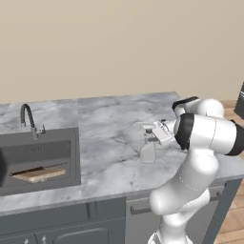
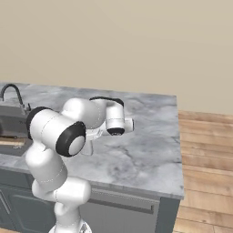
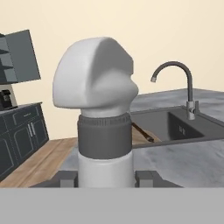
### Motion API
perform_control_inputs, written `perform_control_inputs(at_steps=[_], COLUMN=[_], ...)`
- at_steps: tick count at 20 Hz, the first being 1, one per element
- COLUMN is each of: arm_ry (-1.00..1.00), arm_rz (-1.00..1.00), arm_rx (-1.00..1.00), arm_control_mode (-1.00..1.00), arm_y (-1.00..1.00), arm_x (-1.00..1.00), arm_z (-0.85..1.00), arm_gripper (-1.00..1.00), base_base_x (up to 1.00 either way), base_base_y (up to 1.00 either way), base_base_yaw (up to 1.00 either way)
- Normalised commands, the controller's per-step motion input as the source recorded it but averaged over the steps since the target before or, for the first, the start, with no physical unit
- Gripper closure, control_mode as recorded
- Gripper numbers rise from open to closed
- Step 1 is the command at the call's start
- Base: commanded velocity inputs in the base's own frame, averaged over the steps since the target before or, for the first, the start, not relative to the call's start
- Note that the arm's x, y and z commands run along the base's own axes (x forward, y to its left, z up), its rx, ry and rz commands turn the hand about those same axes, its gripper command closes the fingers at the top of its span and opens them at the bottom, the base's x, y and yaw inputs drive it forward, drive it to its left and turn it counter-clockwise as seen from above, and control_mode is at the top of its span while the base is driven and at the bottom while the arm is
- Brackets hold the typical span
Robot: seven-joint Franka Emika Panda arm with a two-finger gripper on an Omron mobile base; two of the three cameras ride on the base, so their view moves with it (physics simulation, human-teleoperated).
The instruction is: Move the cutting board and knife to the sink. Then move spray from the cabinet to the counter.
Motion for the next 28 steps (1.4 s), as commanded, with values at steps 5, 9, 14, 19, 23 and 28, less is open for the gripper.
perform_control_inputs(at_steps=[5, 9, 14, 19, 23, 28], arm_ry=[0.0, -0.03, -0.01, 0.0, 0.0, 0.0], arm_rz=[0.0, 0.0, 0.0, 0.0, 0.0, 0.0], arm_rx=[0.0, 0.0, 0.0, 0.0, 0.0, 0.0], arm_control_mode=[-1.0, -1.0, -1.0, -1.0, -1.0, -1.0], arm_y=[0.0, 0.0, 0.0, 0.0, 0.0, 0.0], arm_x=[0.0, 0.0, 0.0, 0.0, 0.0, 0.0], arm_z=[0.0, 0.0, 0.0, 0.0, 0.0, 0.0], arm_gripper=[1.0, 1.0, 1.0, 1.0, -1.0, -1.0], base_base_x=[0.0, 0.0, 0.0, 0.0, 0.0, 0.0], base_base_y=[0.0, 0.0, 0.0, 0.0, 0.0, 0.0], base_base_yaw=[0.0, 0.0, 0.0, 0.0, 0.0, 0.0])
